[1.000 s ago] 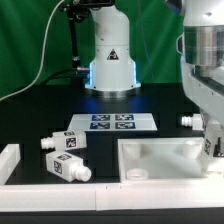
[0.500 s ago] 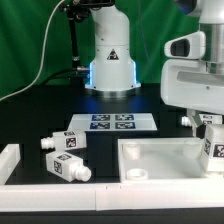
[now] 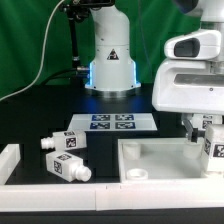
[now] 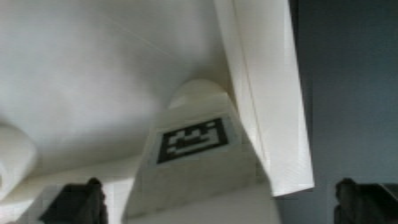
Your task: Assemble one leg
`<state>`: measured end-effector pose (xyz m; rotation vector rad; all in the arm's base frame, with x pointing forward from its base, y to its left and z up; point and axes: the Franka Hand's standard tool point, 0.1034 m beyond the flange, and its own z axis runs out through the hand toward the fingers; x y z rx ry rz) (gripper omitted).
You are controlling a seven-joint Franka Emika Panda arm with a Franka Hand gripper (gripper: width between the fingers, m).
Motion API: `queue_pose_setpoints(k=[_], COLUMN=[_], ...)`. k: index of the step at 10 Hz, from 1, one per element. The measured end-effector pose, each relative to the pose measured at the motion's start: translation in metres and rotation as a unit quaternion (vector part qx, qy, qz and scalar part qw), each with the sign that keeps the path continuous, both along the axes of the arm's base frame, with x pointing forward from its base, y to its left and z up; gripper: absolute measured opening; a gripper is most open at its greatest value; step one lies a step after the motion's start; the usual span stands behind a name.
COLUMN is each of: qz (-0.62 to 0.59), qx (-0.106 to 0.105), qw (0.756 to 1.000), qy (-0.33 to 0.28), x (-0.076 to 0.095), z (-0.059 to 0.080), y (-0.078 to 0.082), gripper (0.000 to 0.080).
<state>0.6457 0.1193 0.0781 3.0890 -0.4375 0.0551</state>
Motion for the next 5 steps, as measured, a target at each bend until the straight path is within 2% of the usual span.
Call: queue_pose_setpoints(k=[2, 3, 4, 5], qz=[-0.001, -0.037, -0.066, -0.128], qx=[0.000, 0.002, 0.003, 0.004], qw=[1.000, 0.999, 0.998, 0.992], qy=[0.000, 0.000, -0.001, -0.002], x=[0.0000, -0.0004, -0.0004, -0.0002], z=[-0.0002, -0.0006, -0.0006, -0.0008], y=[-0.0003, 0.0001, -0.0005, -0.0018], gripper=[0.0394, 0.0394, 0.0286, 0.0286])
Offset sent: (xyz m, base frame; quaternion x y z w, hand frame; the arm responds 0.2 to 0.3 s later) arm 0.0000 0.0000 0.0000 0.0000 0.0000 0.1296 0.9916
